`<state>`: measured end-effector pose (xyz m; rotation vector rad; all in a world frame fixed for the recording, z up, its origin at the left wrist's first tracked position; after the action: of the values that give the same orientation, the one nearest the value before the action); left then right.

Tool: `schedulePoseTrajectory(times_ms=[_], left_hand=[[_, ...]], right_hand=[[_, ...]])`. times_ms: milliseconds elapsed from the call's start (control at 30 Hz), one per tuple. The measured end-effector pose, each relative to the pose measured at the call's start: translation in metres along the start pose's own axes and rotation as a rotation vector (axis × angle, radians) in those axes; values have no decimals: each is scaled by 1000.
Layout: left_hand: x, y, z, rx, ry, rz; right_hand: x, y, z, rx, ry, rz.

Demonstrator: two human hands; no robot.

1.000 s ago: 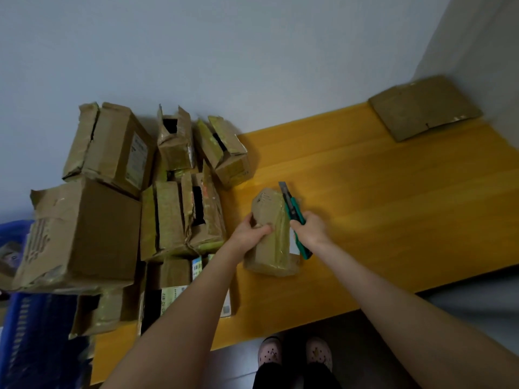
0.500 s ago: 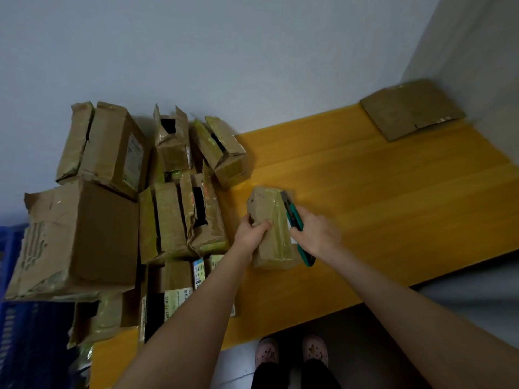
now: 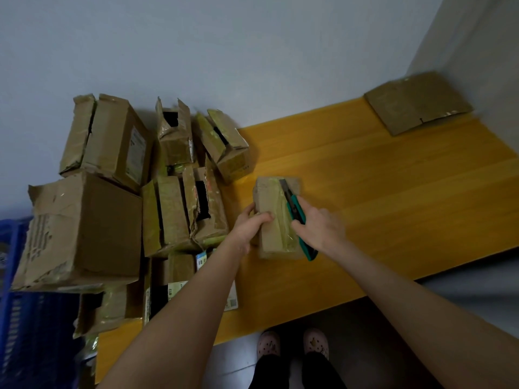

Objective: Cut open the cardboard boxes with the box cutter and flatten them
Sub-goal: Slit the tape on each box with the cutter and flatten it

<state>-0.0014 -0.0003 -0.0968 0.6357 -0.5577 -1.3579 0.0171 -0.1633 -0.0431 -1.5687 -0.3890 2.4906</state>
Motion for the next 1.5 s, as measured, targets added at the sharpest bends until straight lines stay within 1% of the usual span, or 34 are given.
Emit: schedulePoseTrajectory(times_ms=[200,367,667,1000,1300,1433,1500], left_hand=[[6,19,6,156,-3,-22],[5,16,7,191,49,17],[12,18,12,222,29,15],[18,20,11,252,47,-63],[18,19,10,243,62,-72],[25,24,10,285,46,-130],[30,27,10,299,48,-128]], right_hand=[[-8,2,9,-1,105,-40],[-11,5,14,-13,71,-27],[-23,0,21,-64,103,27],[-26,2,19,-75,34,58],[-20,2,19,-82,3,139],[-11,7,26,-101,-61,183],[-8,13,31,-70,-48,184]])
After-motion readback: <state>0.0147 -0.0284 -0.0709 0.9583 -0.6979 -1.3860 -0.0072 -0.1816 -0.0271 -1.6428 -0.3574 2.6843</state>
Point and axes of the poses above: each hand's wrist, its own z-axis away from the middle knuckle, its own x-axis out of the palm, y = z × x, the point moved 7 cm from there along -z, towards the middle knuckle, and after that the axes turned 2 degrees about z, right-handed, at the moved point
